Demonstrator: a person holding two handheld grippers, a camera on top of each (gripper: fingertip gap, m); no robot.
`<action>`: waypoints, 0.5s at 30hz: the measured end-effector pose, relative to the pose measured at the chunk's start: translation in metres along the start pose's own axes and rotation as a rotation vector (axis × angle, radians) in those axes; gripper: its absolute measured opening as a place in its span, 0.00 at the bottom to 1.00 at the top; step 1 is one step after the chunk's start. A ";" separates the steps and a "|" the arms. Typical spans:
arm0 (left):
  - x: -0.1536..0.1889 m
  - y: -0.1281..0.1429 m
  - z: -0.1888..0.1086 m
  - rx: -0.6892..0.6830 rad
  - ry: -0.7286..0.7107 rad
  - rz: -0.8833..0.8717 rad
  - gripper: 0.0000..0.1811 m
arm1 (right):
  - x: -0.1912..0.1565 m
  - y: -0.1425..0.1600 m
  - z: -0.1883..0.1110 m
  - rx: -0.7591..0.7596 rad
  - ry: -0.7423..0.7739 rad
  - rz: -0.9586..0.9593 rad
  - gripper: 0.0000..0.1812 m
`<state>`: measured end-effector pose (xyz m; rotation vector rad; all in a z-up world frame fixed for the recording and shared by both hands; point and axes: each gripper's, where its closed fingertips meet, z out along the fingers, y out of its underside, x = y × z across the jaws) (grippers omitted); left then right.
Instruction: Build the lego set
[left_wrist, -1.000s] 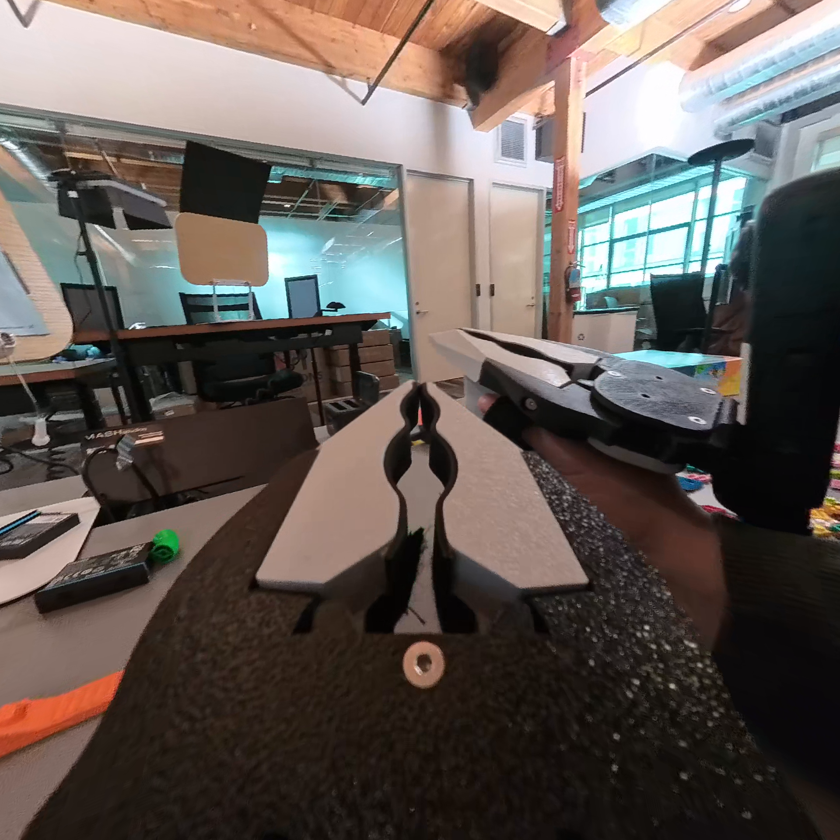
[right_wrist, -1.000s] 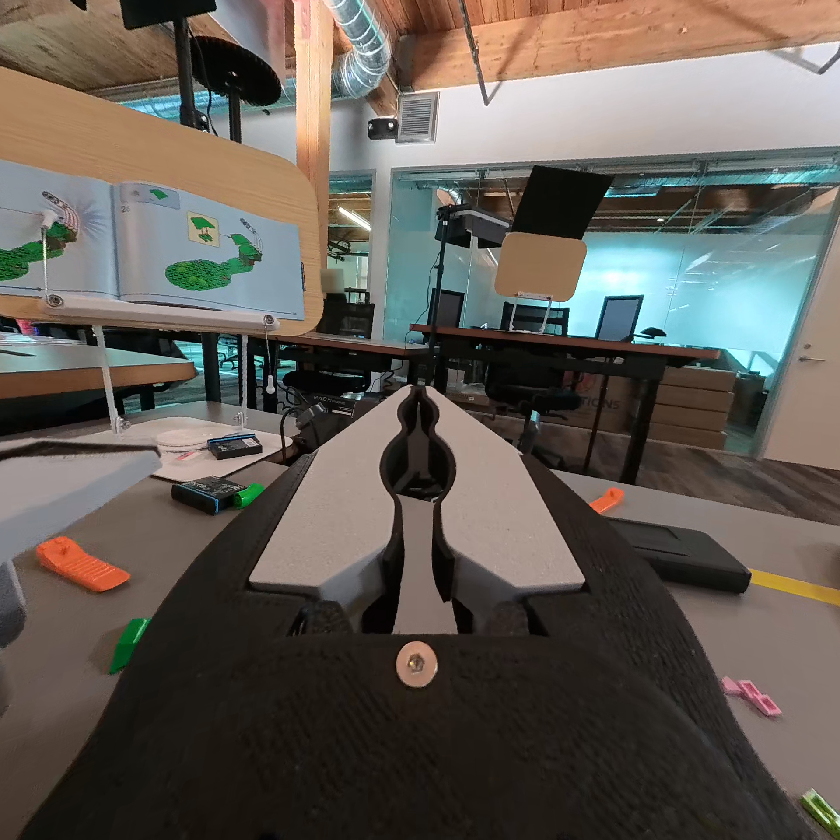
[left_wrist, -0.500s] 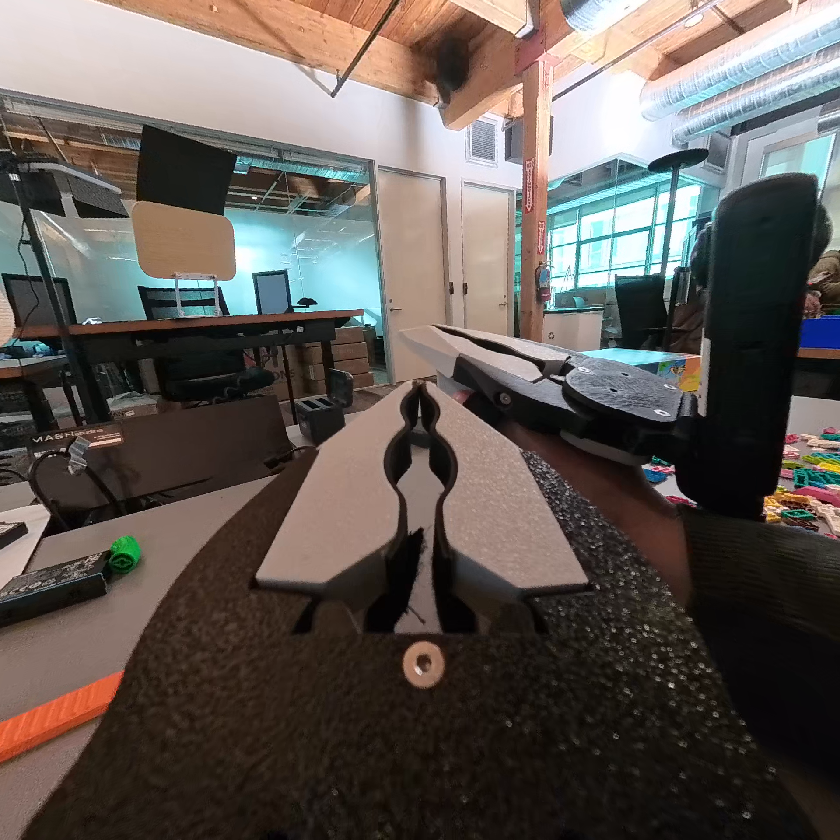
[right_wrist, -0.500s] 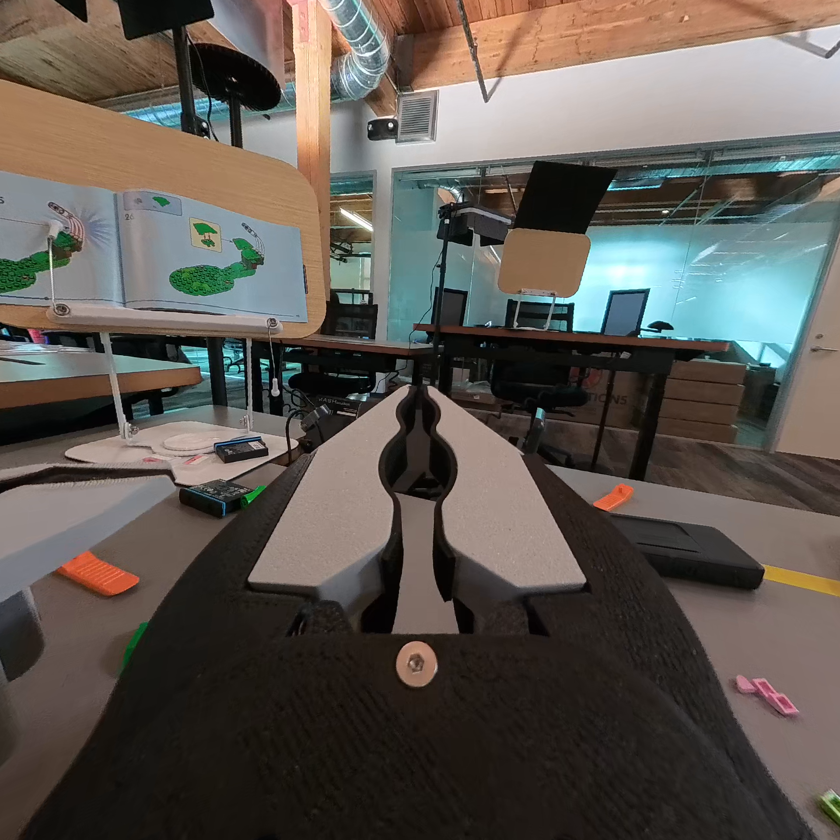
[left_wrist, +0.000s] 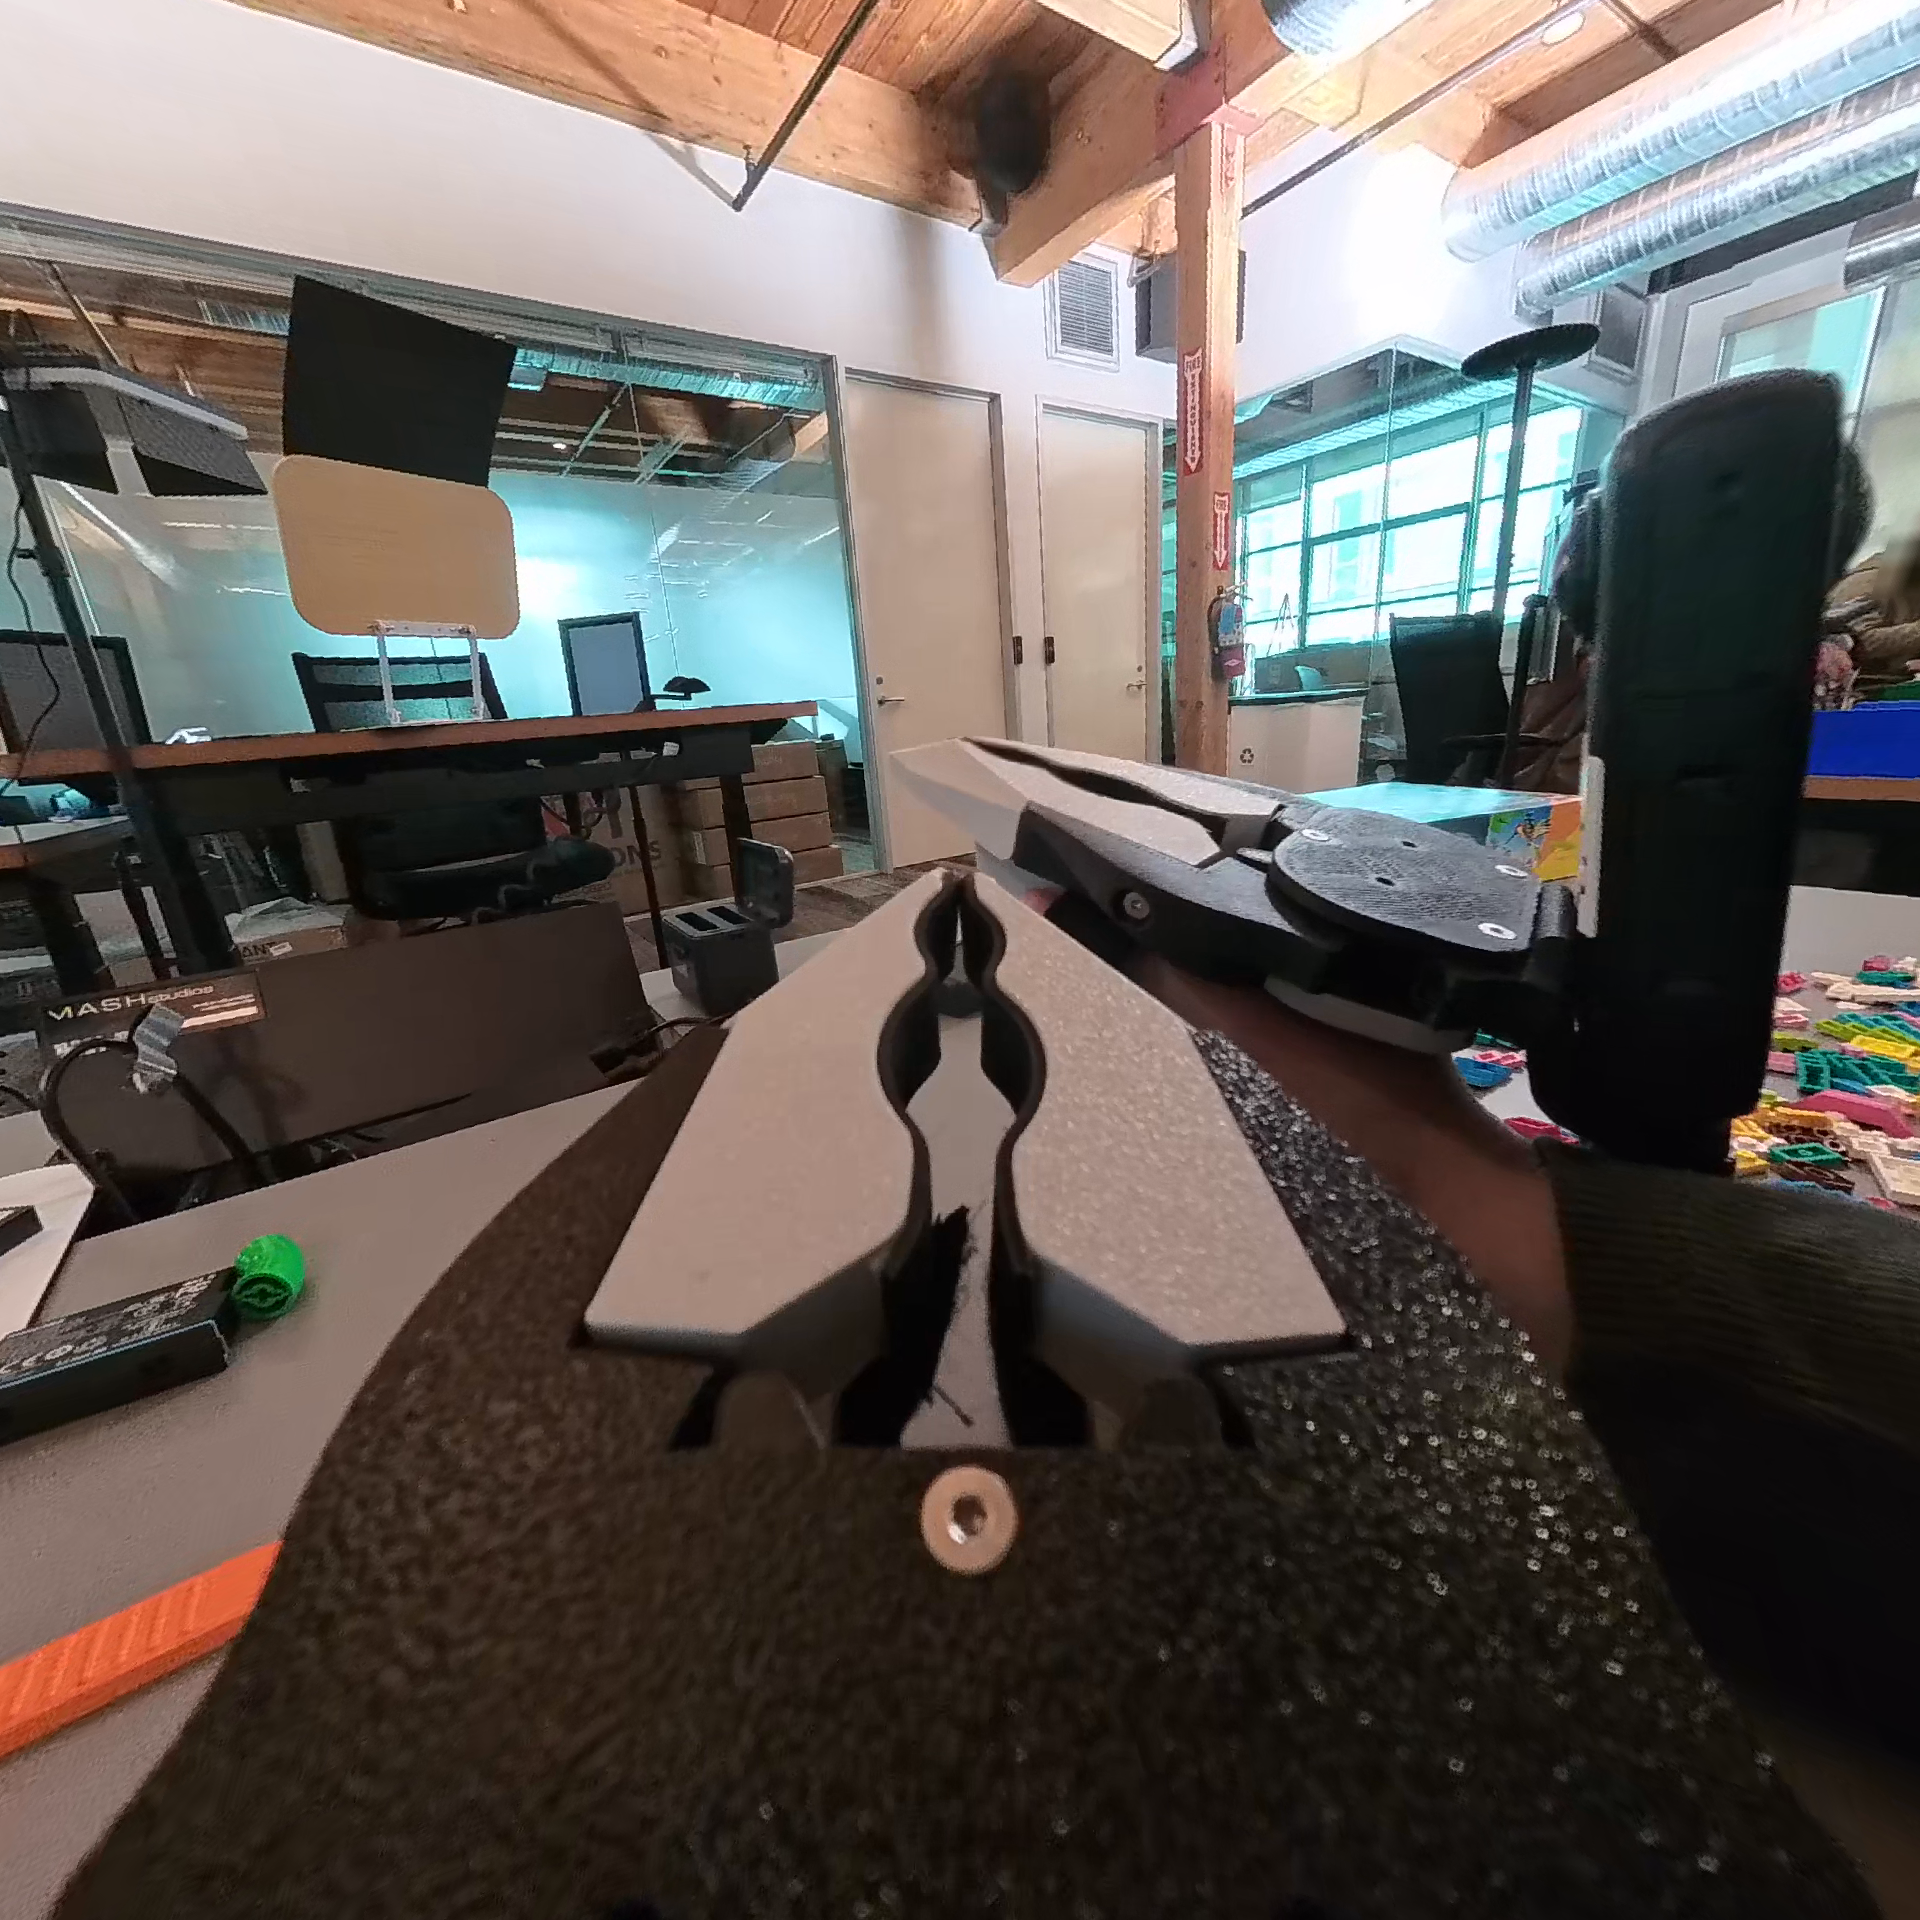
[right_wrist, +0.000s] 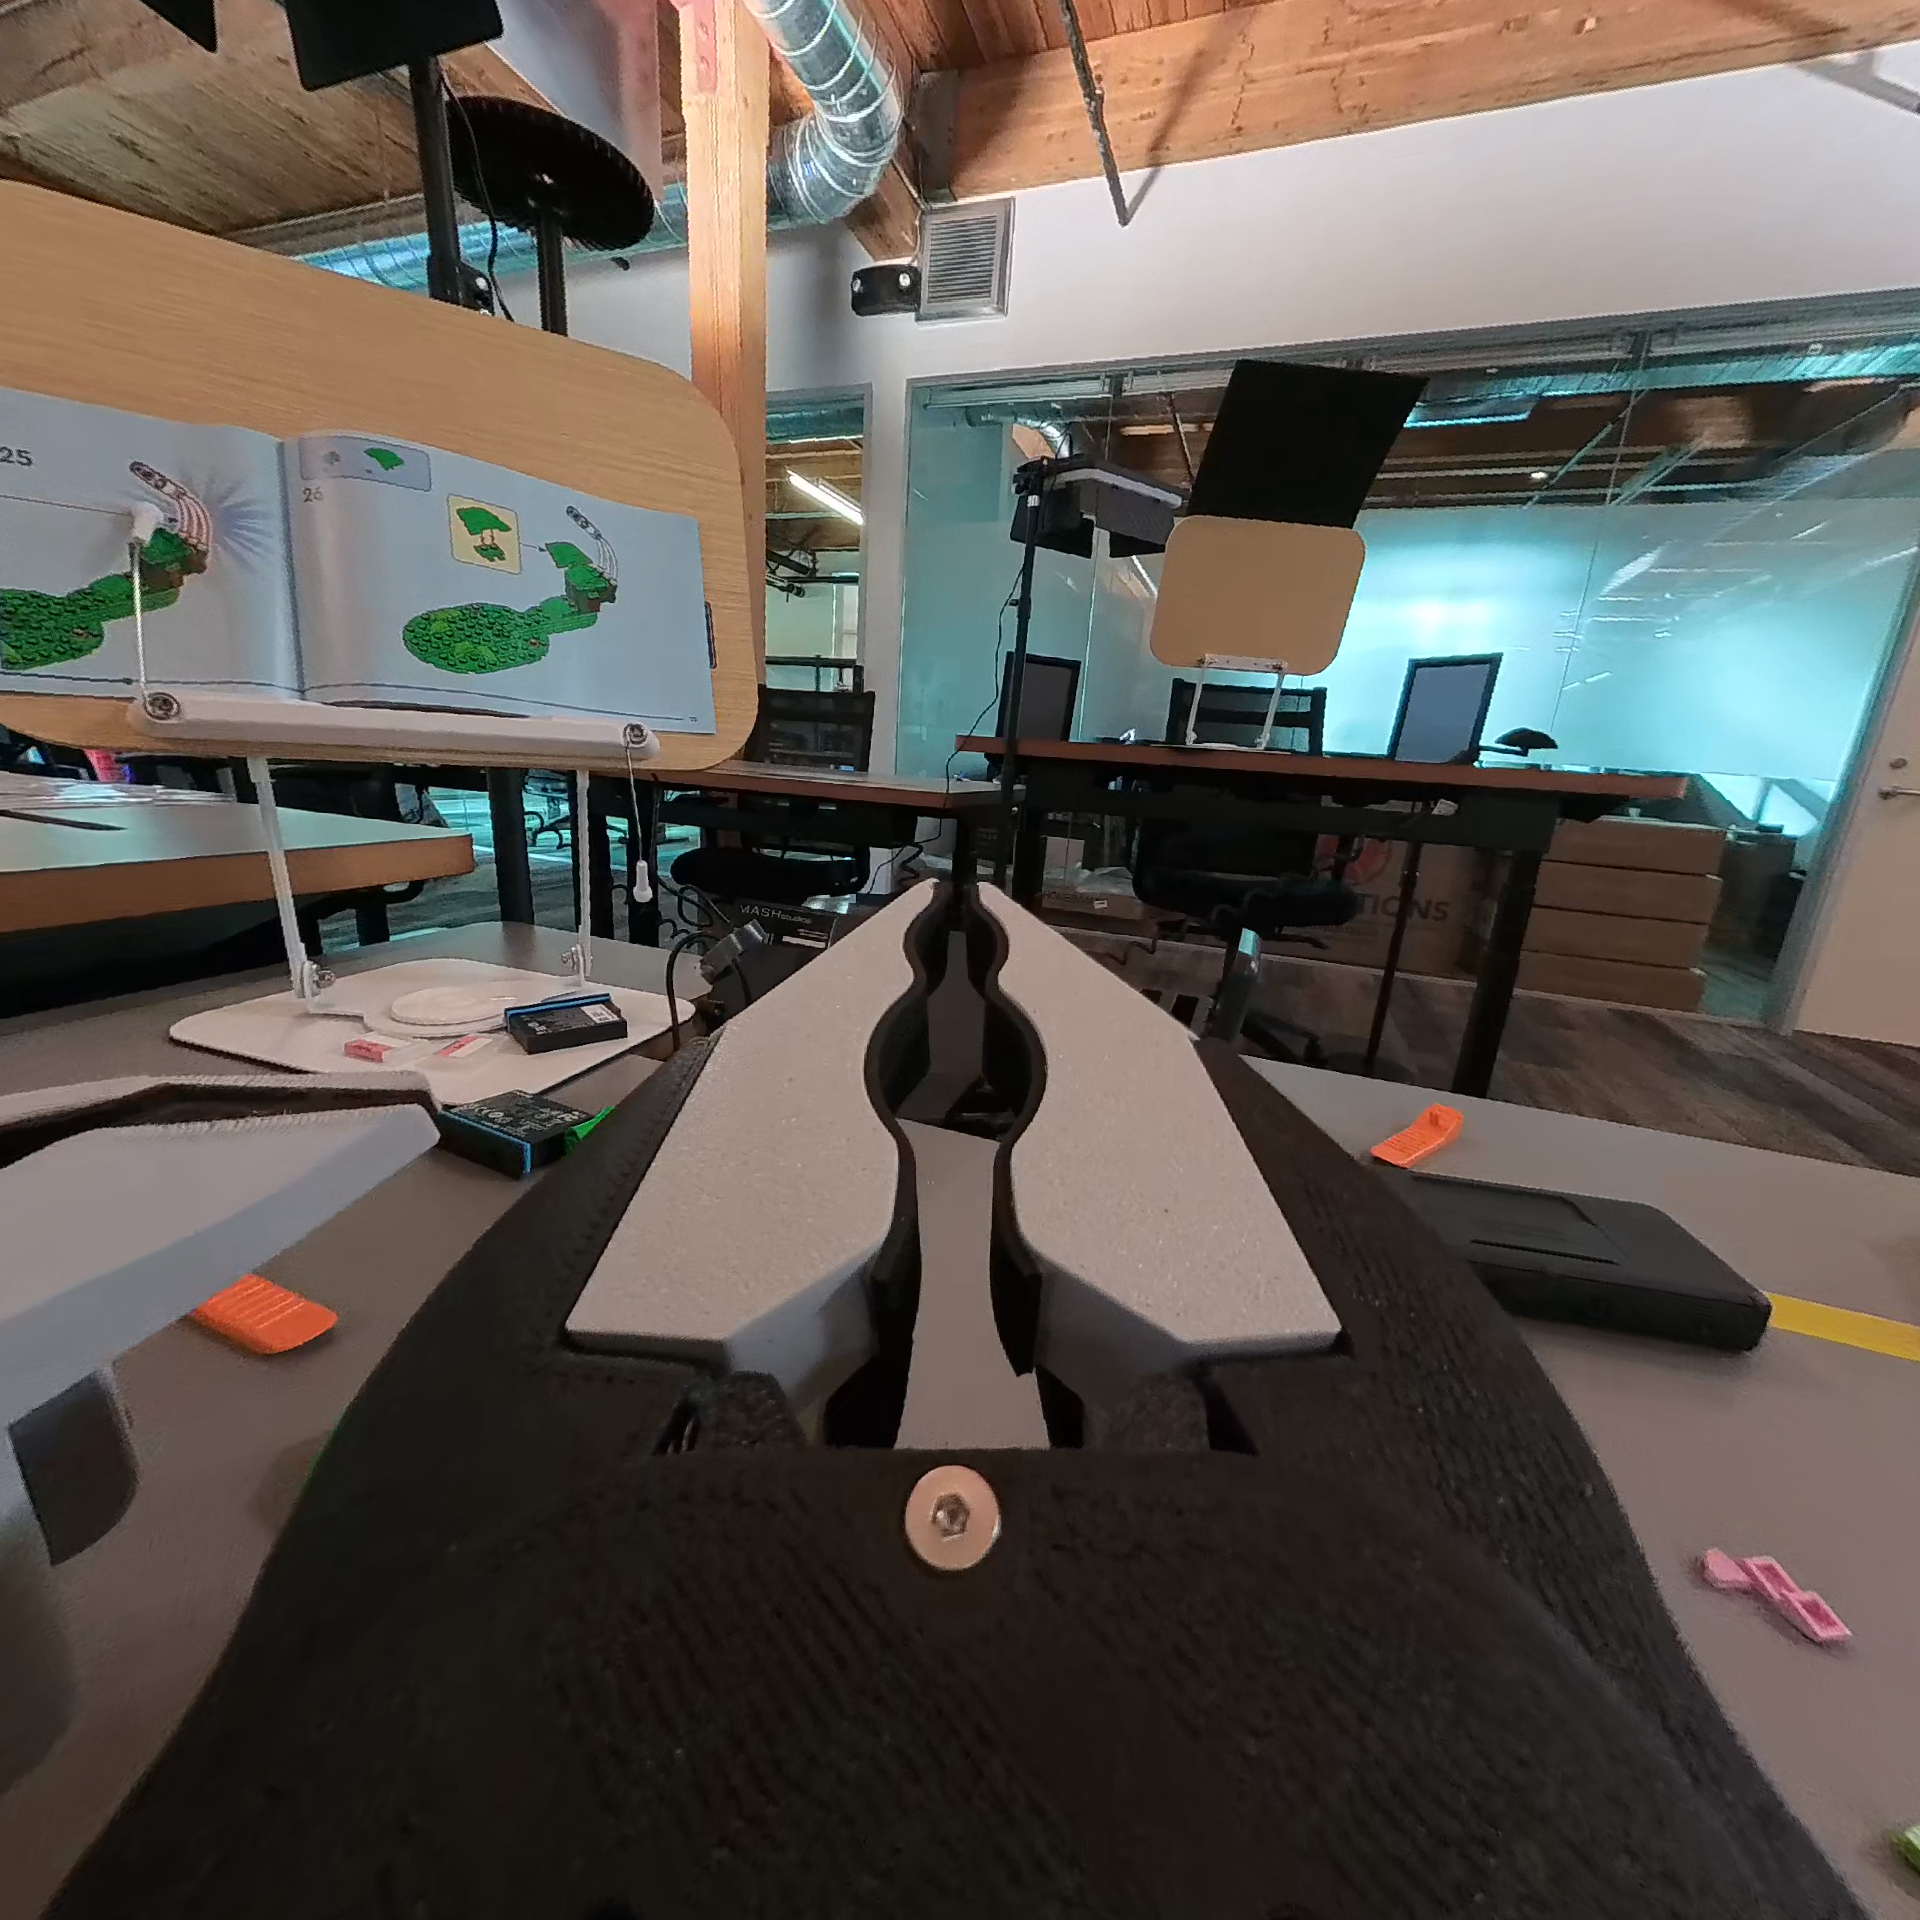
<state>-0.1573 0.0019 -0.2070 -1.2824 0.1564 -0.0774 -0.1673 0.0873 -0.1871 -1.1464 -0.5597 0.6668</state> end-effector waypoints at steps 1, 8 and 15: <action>0.000 0.000 0.000 0.000 0.001 0.001 0.00 | 0.000 0.000 0.000 -0.001 -0.001 -0.001 0.00; 0.013 -0.013 -0.003 0.045 0.062 0.020 0.00 | -0.010 0.000 0.000 0.008 -0.036 0.013 0.02; 0.001 -0.114 -0.102 0.230 0.120 0.167 0.10 | -0.045 -0.005 -0.005 0.044 -0.162 -0.066 0.07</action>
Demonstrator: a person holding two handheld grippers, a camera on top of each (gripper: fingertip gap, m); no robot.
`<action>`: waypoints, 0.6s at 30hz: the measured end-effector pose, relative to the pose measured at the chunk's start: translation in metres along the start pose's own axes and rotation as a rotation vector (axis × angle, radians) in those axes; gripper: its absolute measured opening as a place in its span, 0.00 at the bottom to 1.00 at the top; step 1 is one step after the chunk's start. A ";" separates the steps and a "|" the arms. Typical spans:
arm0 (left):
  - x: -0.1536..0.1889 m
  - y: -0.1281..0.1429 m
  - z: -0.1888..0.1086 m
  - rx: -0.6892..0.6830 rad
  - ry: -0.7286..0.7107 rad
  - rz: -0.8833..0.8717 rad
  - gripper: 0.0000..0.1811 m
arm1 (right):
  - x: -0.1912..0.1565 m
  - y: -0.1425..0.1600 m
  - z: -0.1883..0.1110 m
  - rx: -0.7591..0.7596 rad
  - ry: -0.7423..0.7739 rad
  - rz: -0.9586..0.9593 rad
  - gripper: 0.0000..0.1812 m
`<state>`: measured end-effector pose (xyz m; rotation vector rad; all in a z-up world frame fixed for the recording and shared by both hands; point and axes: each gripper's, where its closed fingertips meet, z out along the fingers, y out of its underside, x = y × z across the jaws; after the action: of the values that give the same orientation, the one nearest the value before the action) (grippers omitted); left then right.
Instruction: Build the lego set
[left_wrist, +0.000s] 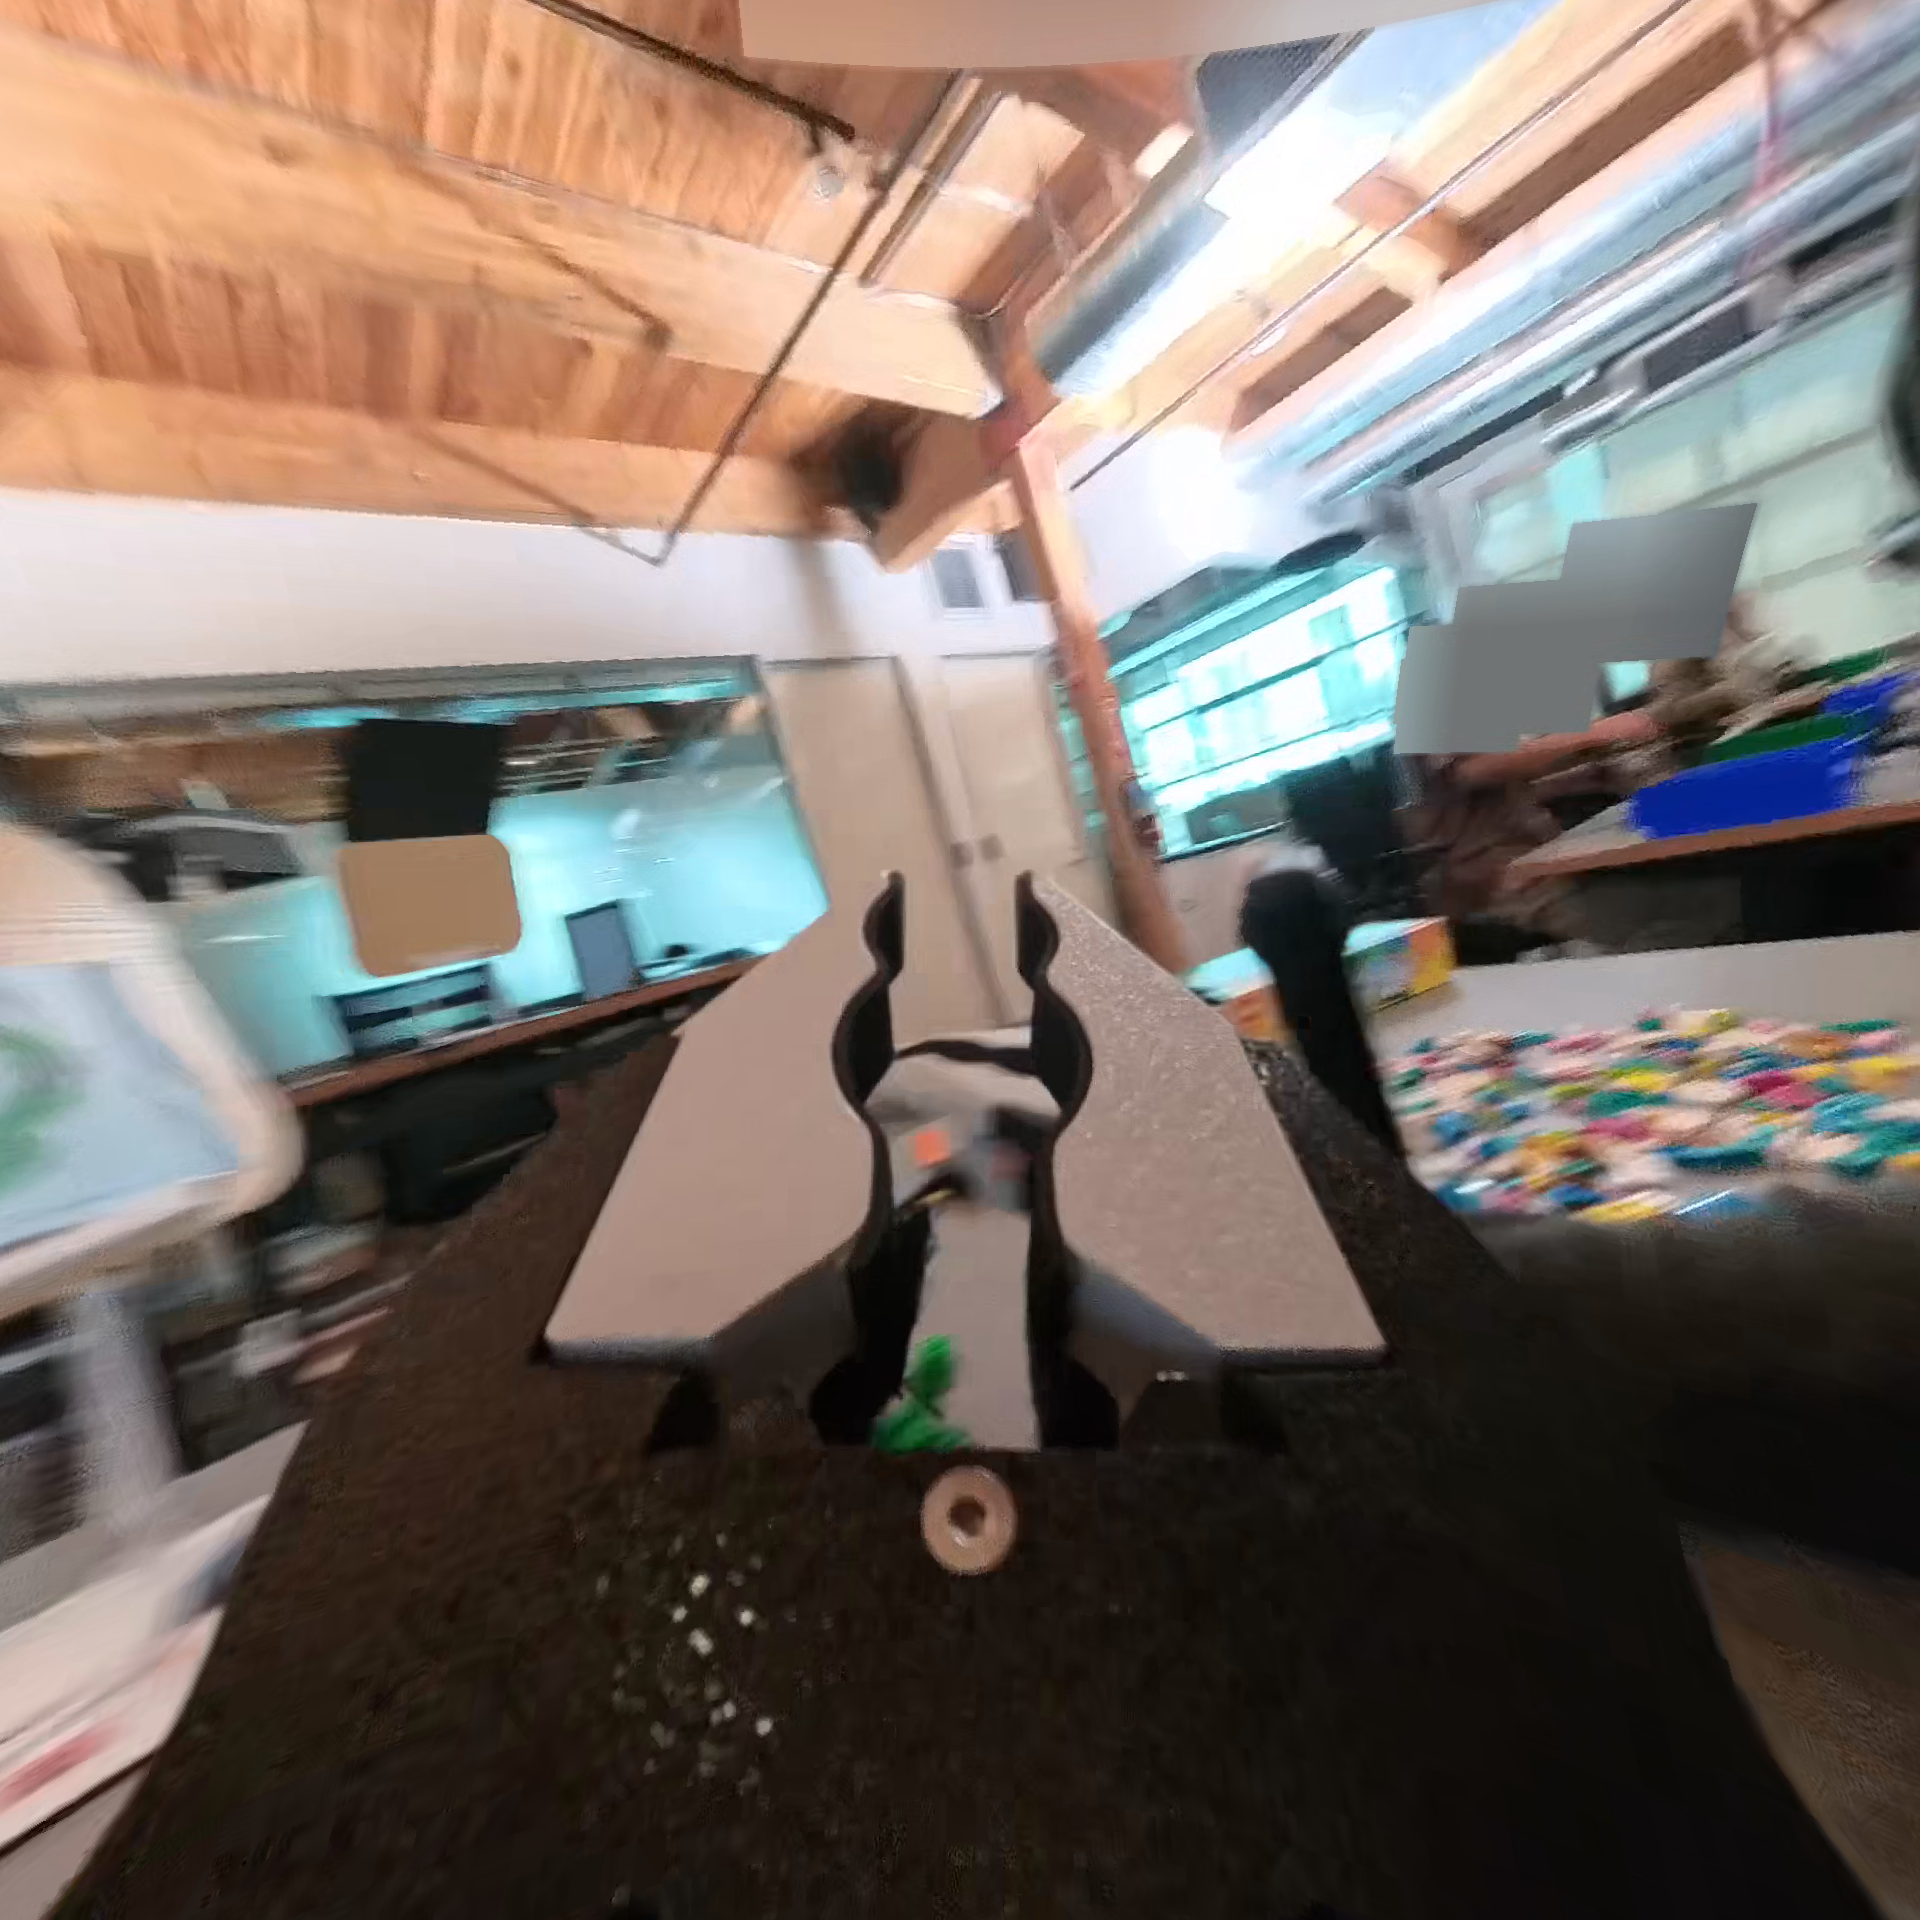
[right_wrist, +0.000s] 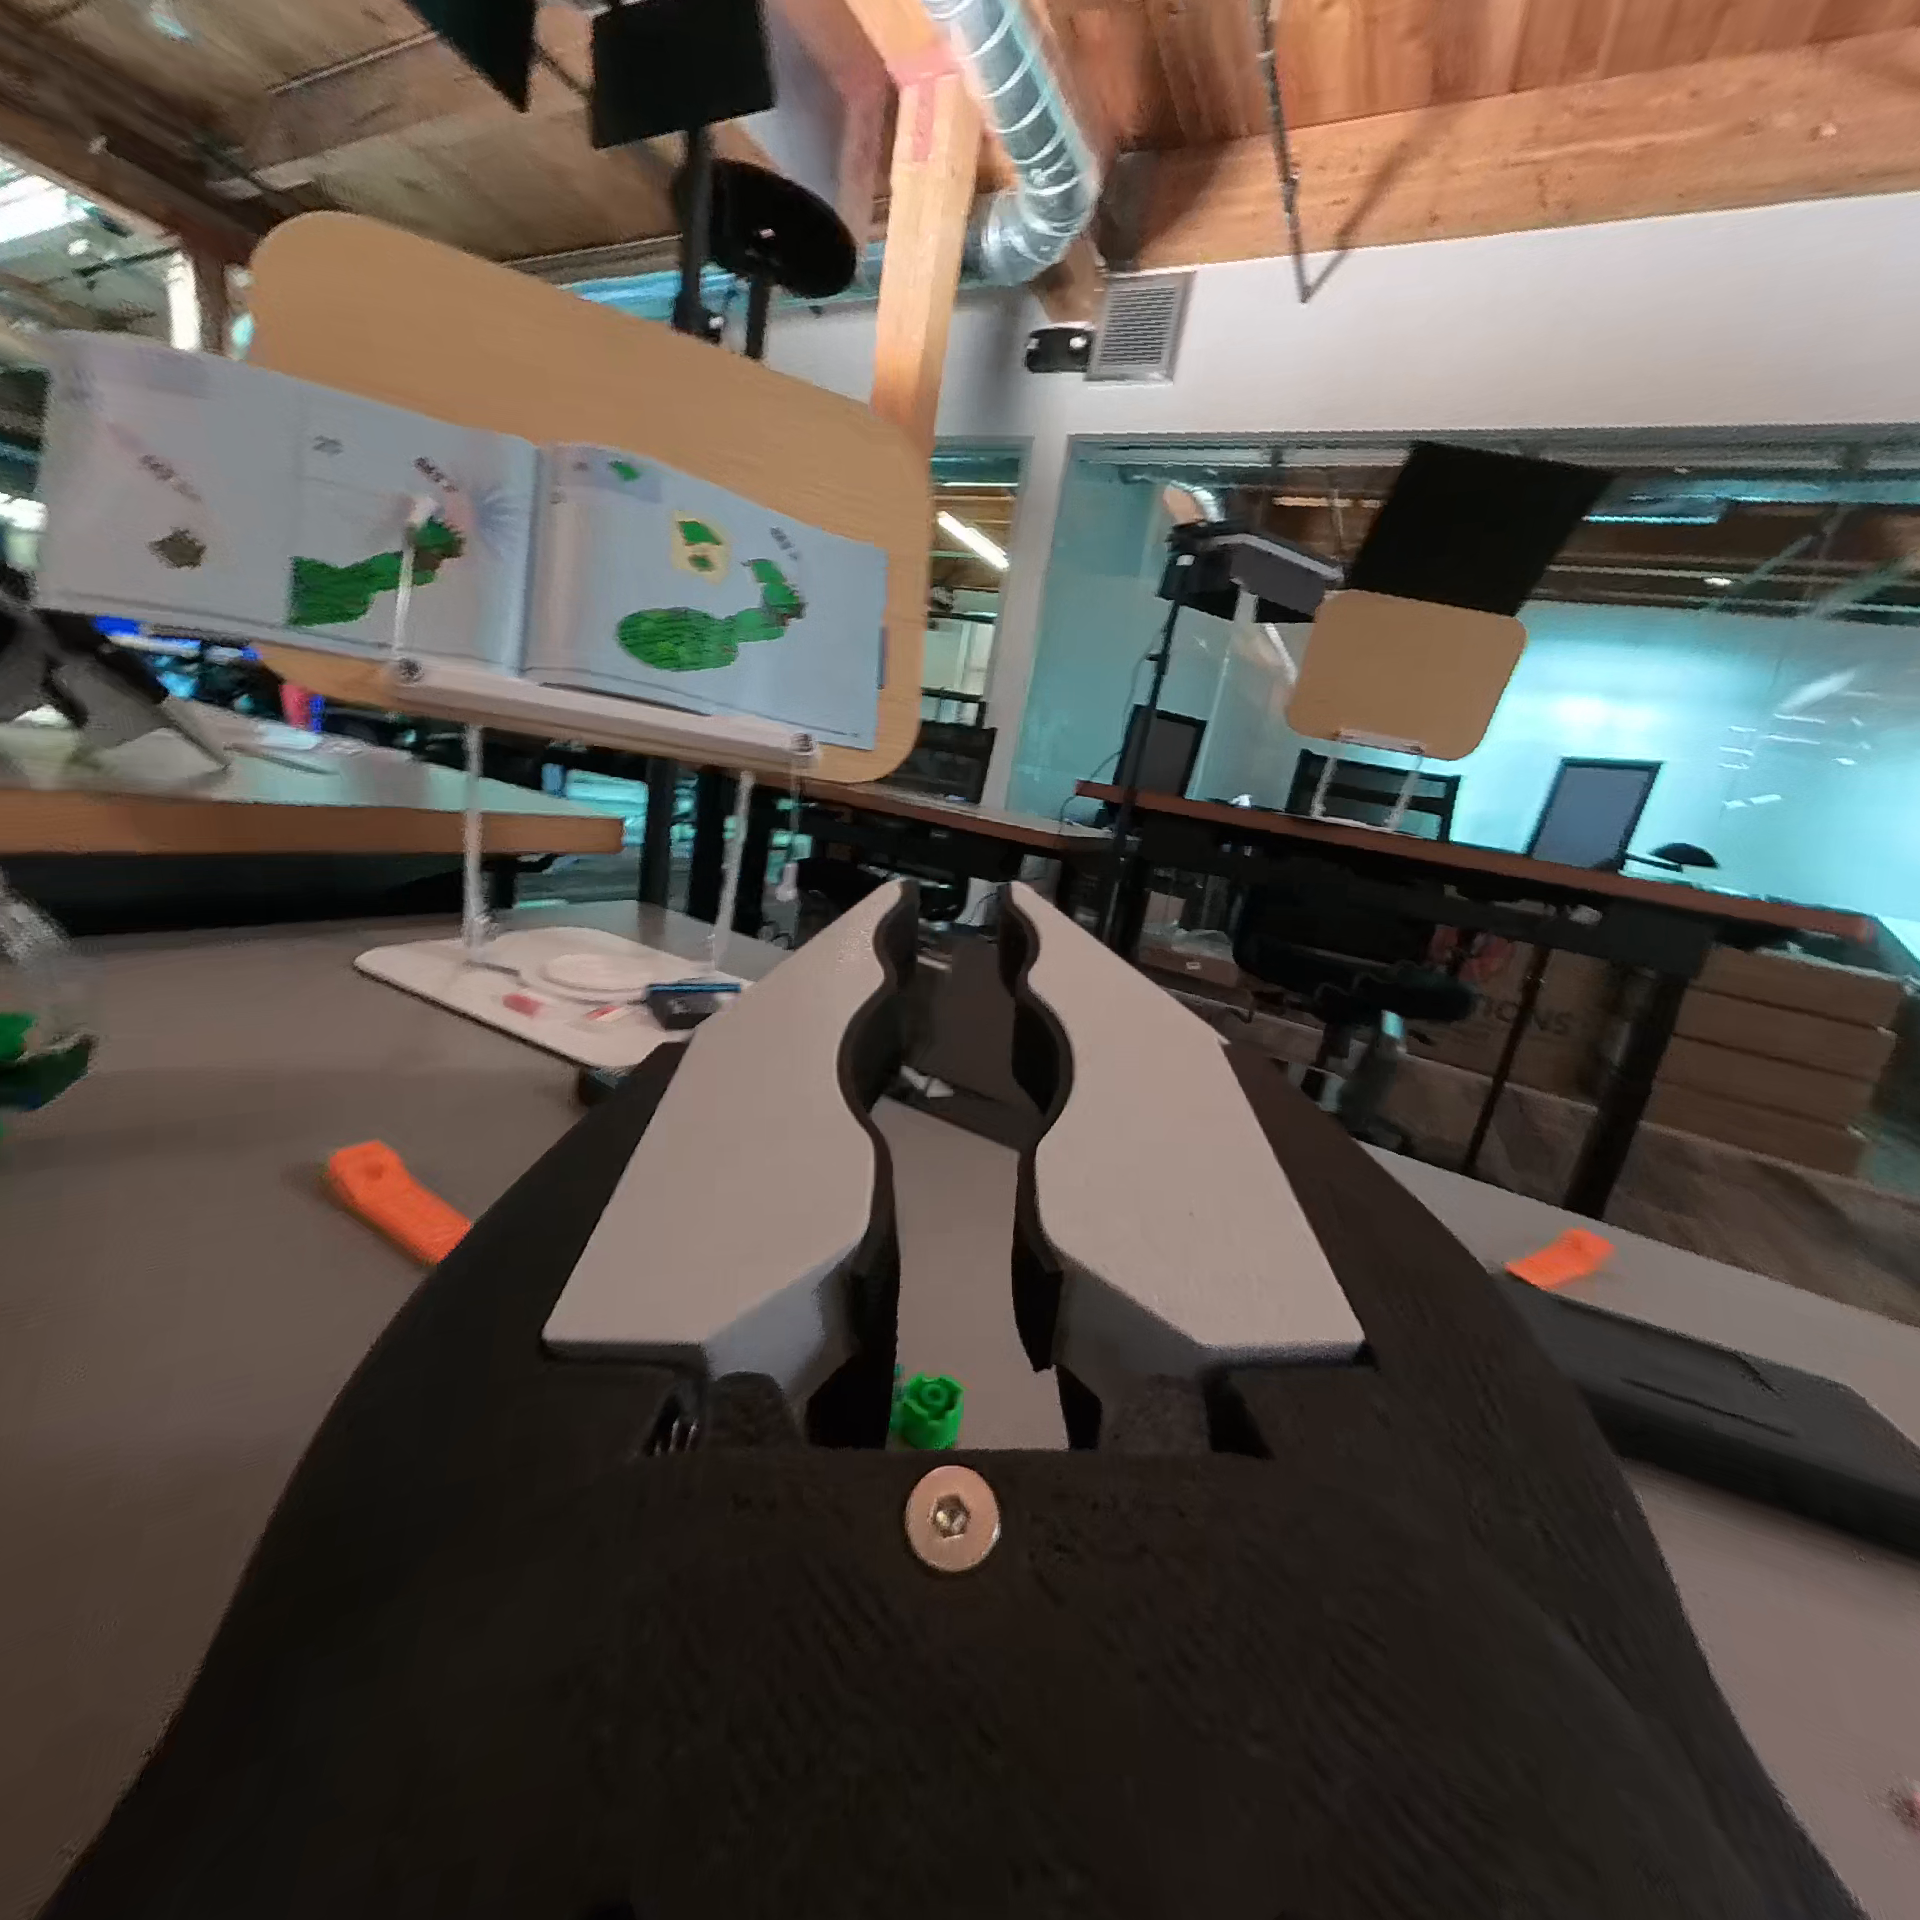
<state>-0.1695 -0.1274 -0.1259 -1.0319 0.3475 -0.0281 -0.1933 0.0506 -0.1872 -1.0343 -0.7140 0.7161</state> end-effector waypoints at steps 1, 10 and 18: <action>-0.023 -0.004 -0.020 -0.045 -0.071 0.061 0.10 | -0.010 0.002 0.001 -0.012 -0.037 -0.010 0.08; -0.185 0.120 -0.194 -0.968 -0.317 -0.229 0.26 | -0.179 0.035 0.017 -0.439 -0.529 0.172 0.20; -0.162 0.164 -0.230 -1.244 -0.171 -0.507 0.40 | -0.258 0.061 0.023 -0.712 -0.840 0.191 0.28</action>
<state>-0.4138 -0.2044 -0.3275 -2.3207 -0.1178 -0.1958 -0.3702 -0.1234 -0.2825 -1.4577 -1.6954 1.1160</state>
